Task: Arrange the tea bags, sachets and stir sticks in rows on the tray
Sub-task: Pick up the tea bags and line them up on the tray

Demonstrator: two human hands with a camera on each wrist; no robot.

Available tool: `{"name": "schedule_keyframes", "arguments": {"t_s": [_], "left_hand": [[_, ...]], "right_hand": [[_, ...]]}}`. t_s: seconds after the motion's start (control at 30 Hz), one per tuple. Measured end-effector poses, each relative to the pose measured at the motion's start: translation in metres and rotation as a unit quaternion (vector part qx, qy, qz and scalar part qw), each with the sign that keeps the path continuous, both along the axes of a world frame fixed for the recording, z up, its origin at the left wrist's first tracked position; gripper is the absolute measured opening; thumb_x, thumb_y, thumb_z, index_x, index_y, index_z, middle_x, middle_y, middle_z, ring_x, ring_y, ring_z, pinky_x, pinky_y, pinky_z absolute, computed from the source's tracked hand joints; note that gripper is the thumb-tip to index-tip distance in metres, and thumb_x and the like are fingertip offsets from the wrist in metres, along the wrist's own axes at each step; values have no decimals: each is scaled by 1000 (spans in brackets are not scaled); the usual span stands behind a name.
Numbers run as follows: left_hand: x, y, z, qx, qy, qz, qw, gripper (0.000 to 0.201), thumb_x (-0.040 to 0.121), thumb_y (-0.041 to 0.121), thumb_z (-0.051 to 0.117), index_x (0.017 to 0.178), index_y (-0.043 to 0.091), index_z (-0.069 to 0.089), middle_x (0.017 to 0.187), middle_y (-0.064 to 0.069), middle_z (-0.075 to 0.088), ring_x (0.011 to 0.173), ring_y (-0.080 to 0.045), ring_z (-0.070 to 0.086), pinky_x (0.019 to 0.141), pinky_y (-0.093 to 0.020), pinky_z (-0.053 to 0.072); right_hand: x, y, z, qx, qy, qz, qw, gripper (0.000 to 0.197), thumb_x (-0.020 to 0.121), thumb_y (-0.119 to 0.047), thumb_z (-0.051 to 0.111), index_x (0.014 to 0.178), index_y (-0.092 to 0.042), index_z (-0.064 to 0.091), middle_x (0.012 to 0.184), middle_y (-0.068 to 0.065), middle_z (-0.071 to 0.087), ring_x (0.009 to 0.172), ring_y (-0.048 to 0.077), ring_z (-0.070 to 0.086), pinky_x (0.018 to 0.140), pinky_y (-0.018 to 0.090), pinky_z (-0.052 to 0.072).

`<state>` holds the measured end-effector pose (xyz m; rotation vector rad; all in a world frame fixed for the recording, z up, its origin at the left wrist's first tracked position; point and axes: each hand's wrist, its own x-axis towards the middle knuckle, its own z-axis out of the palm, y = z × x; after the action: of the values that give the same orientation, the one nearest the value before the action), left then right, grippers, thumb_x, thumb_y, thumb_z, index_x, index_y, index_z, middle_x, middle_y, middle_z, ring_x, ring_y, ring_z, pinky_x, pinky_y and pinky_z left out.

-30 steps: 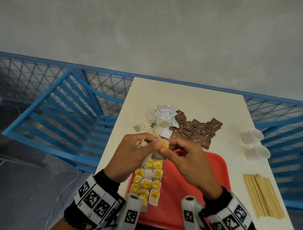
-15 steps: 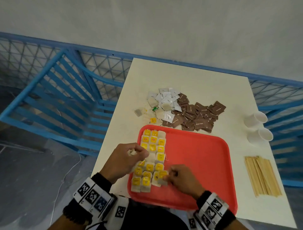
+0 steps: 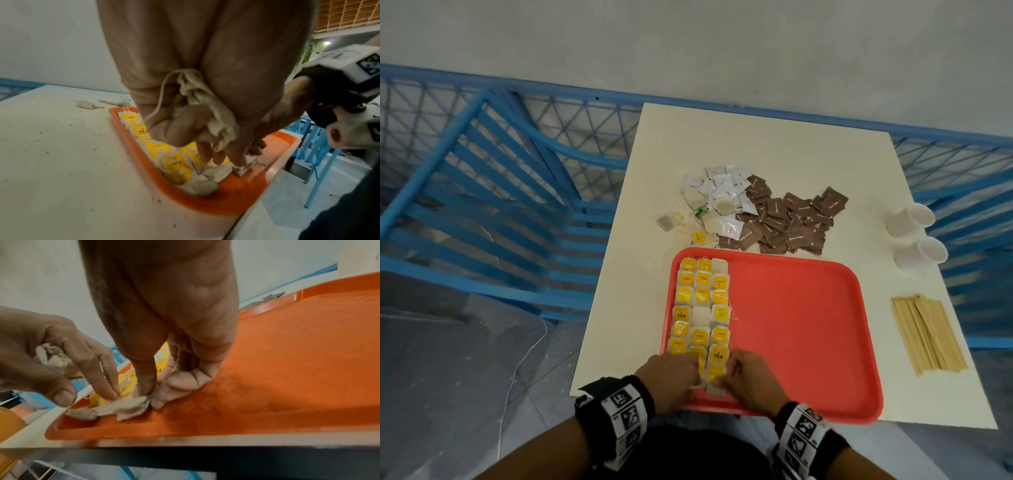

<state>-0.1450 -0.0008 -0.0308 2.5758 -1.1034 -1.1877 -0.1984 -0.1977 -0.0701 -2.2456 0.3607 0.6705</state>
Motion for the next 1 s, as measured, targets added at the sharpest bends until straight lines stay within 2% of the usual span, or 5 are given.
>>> {"name": "schedule_keyframes", "arguments": {"t_s": [0.37,0.6,0.77,0.87,1.0], "left_hand": [[-3,1,3,-4,10,-21,1000,27,98,19,51,122,19,64,128,-5,54,118,-34,55,91,-46,46],[-5,-1,3,-1,9,7,1000,26,98,23,51,121,19,63,130,-2,55,119,-31,55,93,-45,45],[2,10,4,-115,49,101,987,26,96,30,53,115,23,68,122,2,63,114,-21,58,96,-38,47],[14,16,21,-258,169,315,897,27,93,40,63,104,17,74,104,1,74,97,-17,68,87,-36,54],[35,8,59,-389,455,552,581,37,98,29,54,115,-1,65,92,-7,69,62,-16,58,48,-24,47]], "right_hand": [[-7,8,21,-81,-63,93,990,25,78,-27,62,76,-30,37,77,-9,52,73,21,49,65,35,36],[-6,11,19,-60,-42,249,966,18,83,-26,47,93,-21,62,104,5,58,99,25,55,80,32,42],[0,7,28,-9,-63,222,973,18,80,-31,44,82,-22,59,87,-3,56,84,20,54,73,26,36],[15,-6,54,-2,-107,155,982,8,86,-27,60,84,-21,65,87,-7,63,79,10,54,74,28,44],[48,-18,109,54,-172,86,980,3,89,-25,70,88,-24,73,84,-13,70,74,2,61,67,17,47]]}}
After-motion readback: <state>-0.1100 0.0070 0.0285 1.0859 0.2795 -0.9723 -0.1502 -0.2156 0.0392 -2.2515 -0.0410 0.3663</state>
